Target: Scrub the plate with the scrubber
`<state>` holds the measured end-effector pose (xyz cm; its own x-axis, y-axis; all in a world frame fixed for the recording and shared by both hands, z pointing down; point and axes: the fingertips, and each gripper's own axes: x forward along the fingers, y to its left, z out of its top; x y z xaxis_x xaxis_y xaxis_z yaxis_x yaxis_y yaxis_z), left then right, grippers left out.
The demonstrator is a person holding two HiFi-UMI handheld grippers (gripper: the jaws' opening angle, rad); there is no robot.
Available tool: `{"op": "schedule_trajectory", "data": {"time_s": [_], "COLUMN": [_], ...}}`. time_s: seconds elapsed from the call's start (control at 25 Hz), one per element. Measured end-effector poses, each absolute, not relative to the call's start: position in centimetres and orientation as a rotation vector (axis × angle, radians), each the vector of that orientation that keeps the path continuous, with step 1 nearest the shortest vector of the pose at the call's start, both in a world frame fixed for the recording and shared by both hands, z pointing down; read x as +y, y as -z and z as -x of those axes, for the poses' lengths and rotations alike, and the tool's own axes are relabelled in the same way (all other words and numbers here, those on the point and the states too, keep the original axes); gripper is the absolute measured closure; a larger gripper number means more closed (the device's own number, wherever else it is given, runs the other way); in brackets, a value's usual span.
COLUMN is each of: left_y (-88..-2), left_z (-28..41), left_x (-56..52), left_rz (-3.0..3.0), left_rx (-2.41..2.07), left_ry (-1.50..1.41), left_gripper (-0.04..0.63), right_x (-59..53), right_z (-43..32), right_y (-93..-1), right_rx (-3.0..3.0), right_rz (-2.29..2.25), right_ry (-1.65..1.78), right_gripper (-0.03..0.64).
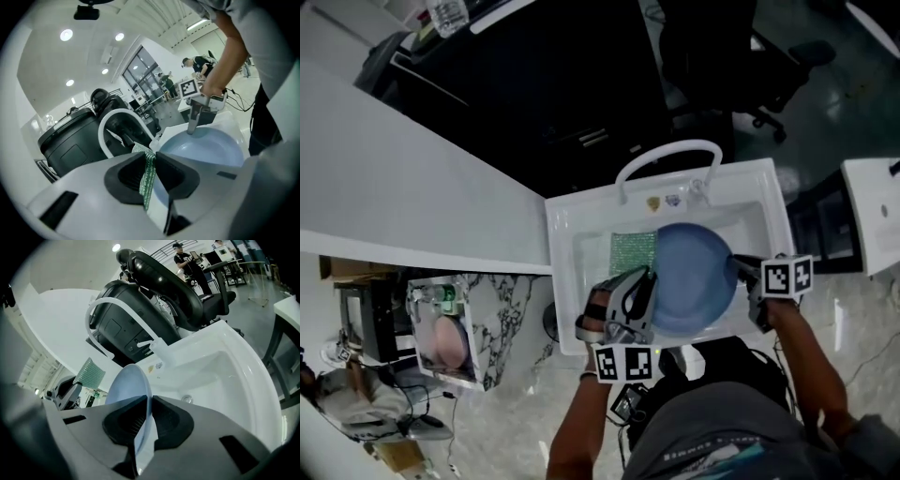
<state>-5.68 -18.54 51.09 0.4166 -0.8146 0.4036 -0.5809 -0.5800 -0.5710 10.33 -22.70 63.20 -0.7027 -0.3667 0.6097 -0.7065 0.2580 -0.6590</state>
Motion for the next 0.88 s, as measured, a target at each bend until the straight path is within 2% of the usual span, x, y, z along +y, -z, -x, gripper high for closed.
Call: {"op": "schedule_trajectory", "data": {"time_s": [0.24, 0.52, 0.88], "left_y": [-54.2, -56.8, -56.2], "left_z": [0.2, -4.3, -0.3], "left_x": [-13.6, -8.3, -5.9], "left_rz": [2.234, 2.235, 2.213], "left_rx": [0.843, 0.554, 0.619], "left_ry": [1.130, 1.141, 1.212], "left_gripper": [0.523, 0.523, 0.523], "right_x": [-19.4, -16.6, -17.6], "right_z": [-7.8, -7.0, -10.5], "right_y": [-61.3, -59.2, -57.0], "right_rx": [-2.228, -2.263, -2.305], "right_rz": [-0.923, -0.922, -1.045], "right_ry": [-1.429, -1.476, -1.457], "right_gripper": [0.565, 0.563, 0.560]}}
